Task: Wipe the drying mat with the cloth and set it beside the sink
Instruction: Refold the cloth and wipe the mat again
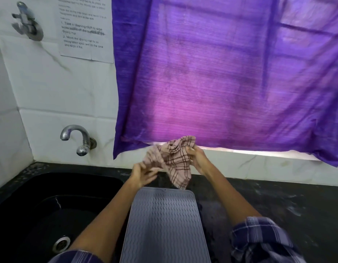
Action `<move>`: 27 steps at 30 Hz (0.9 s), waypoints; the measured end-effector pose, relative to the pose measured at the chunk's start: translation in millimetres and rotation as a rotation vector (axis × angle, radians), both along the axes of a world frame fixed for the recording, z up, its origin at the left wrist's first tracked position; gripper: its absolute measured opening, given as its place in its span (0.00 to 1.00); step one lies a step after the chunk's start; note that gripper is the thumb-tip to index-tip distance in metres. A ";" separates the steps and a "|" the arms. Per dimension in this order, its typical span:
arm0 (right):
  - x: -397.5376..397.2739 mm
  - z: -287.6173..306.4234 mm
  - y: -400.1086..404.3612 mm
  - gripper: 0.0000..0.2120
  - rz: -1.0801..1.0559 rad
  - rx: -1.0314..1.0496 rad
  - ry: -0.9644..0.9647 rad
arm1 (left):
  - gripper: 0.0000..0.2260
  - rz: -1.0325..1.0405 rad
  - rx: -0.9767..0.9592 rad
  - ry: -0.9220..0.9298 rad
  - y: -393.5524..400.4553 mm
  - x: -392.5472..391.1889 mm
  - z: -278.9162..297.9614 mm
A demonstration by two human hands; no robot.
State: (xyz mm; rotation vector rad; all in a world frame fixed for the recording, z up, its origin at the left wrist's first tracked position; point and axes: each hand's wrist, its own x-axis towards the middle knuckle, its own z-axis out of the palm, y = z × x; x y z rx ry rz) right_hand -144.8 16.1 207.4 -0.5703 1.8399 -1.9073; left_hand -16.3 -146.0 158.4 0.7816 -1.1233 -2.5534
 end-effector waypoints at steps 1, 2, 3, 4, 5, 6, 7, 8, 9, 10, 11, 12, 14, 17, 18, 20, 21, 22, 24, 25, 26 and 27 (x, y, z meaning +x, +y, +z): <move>-0.3 10.9 0.1 0.08 -0.004 0.068 0.086 | 0.08 0.011 -0.189 -0.193 -4.2 4.2 -12.1; 0.3 20.0 0.1 0.06 0.020 0.149 0.177 | 0.08 0.077 -0.337 -0.316 -9.8 4.2 -23.0; 2.1 27.7 -0.8 0.06 0.069 0.227 0.260 | 0.06 0.129 -0.393 -0.311 -13.3 4.5 -24.4; 4.5 33.5 -2.3 0.09 0.129 0.302 0.334 | 0.06 0.119 -0.433 -0.253 -14.9 2.9 -22.4; 6.8 38.0 -3.9 0.11 0.186 0.366 0.386 | 0.15 0.037 -0.474 -0.166 -14.6 -0.5 -14.3; 9.3 41.7 -5.0 0.11 0.229 0.413 0.420 | 0.23 -0.078 -0.561 -0.074 -12.8 -6.8 -4.6; 11.1 45.1 -6.4 0.10 0.262 0.440 0.447 | 0.28 -0.179 -0.651 -0.001 -8.1 -13.4 8.2; 12.4 49.1 -7.5 0.09 0.296 0.452 0.464 | 0.33 -0.274 -0.733 0.070 -3.0 -20.9 20.4; 14.4 54.2 -7.6 0.08 0.339 0.460 0.469 | 0.35 -0.356 -0.812 0.116 2.9 -27.4 33.1; 16.3 59.0 -6.5 0.07 0.382 0.468 0.476 | 0.35 -0.418 -0.866 0.145 6.0 -34.4 41.9; 16.9 62.6 -5.1 0.06 0.409 0.483 0.488 | 0.32 -0.471 -0.900 0.146 6.6 -39.6 50.3; 16.7 64.6 -3.3 0.05 0.416 0.507 0.502 | 0.25 -0.504 -0.912 0.147 6.0 -42.5 56.5; 15.7 65.9 2.3 0.04 0.420 0.548 0.510 | 0.13 -0.548 -0.940 0.150 0.7 -46.0 61.2; 11.5 61.3 10.5 0.05 0.404 0.516 0.457 | 0.12 -0.614 -1.020 0.141 -4.2 -43.0 71.3; 11.2 59.6 12.2 0.05 0.402 0.512 0.442 | 0.12 -0.635 -1.033 0.139 -4.6 -41.6 74.8; 9.6 56.5 14.0 0.08 0.402 0.548 0.408 | 0.11 -0.649 -1.041 0.141 -3.6 -38.7 80.4; 8.1 55.1 15.0 0.12 0.408 0.595 0.386 | 0.09 -0.648 -1.033 0.150 -3.4 -37.4 82.2; 6.7 54.3 17.0 0.17 0.417 0.664 0.369 | 0.07 -0.648 -1.027 0.155 -3.6 -36.2 82.7; 2.7 52.5 23.8 0.21 0.439 0.801 0.375 | 0.06 -0.643 -1.000 0.157 -5.4 -34.0 81.3; -1.3 49.9 27.6 0.18 0.452 0.846 0.388 | 0.06 -0.632 -0.969 0.154 -7.5 -32.6 79.9; -5.1 47.2 32.1 0.13 0.450 0.866 0.391 | 0.07 -0.615 -0.935 0.145 -10.5 -30.9 78.7; -8.2 44.2 36.0 0.10 0.422 0.850 0.381 | 0.07 -0.594 -0.919 0.137 -14.3 -29.5 77.6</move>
